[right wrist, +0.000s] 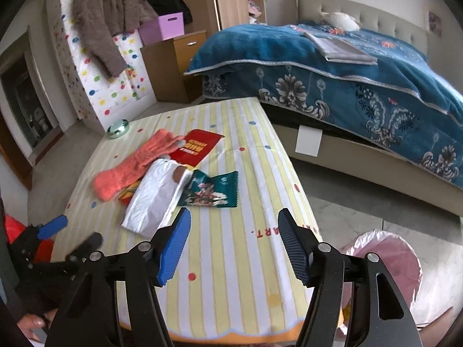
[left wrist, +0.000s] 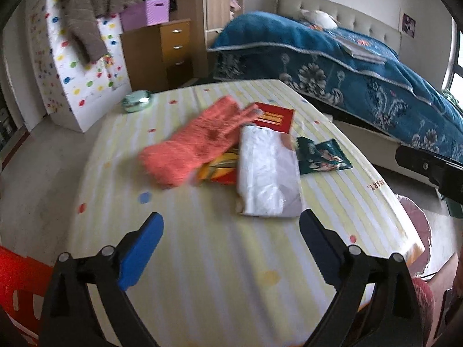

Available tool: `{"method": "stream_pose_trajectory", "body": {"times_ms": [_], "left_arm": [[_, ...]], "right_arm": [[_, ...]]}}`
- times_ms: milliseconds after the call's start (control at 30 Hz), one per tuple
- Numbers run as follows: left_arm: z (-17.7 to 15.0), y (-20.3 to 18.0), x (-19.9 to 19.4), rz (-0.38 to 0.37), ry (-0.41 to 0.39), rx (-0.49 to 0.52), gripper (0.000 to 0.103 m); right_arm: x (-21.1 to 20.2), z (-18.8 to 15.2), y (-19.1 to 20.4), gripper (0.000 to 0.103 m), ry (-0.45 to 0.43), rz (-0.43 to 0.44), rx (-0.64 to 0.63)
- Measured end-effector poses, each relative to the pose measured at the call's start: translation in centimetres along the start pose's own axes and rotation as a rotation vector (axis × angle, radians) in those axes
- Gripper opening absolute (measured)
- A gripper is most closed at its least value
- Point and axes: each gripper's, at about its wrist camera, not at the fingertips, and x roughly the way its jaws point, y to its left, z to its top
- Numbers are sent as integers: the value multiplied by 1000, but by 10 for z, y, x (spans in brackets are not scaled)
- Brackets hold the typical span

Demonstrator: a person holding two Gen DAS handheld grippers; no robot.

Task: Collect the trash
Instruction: 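Return both tools over the table toward the white plastic bag, then close the left gripper on the white plastic bag and lift it, then close the right gripper on the green snack packet while the left gripper holds the white bag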

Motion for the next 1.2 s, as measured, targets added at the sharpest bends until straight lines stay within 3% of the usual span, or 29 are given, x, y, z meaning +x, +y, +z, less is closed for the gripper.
{"method": "stream_pose_trajectory", "body": {"times_ms": [167,300,400,500,533,633,667,733,1000,1200], "left_arm": [[12,-22,31,-4,57,35,90],[15,-29,58,25,129,48,76],[16,-29,58,14,119,38,70],[14,-30,55,1,112,57,55],[13,-32,53,-1,109,69,42],[9,-31,48,-19,105,86,25],[7,-28,45,-31,103,84,13],[6,-23,38,-59,93,69,7],[14,13,-29,-110,-64,-9,5],[23,39,-37,-84,-99,-72,5]], "right_arm": [[12,6,-16,71,9,-13,38],[17,6,-26,73,13,-13,50],[21,5,-33,73,25,-5,56],[22,4,-38,73,31,3,60],[22,4,-38,73,33,7,60],[19,2,-35,73,31,18,49],[17,1,-34,73,30,20,46],[16,0,-32,73,27,20,39],[11,-1,-18,77,36,20,-11],[33,2,-1,78,85,33,-69]]}}
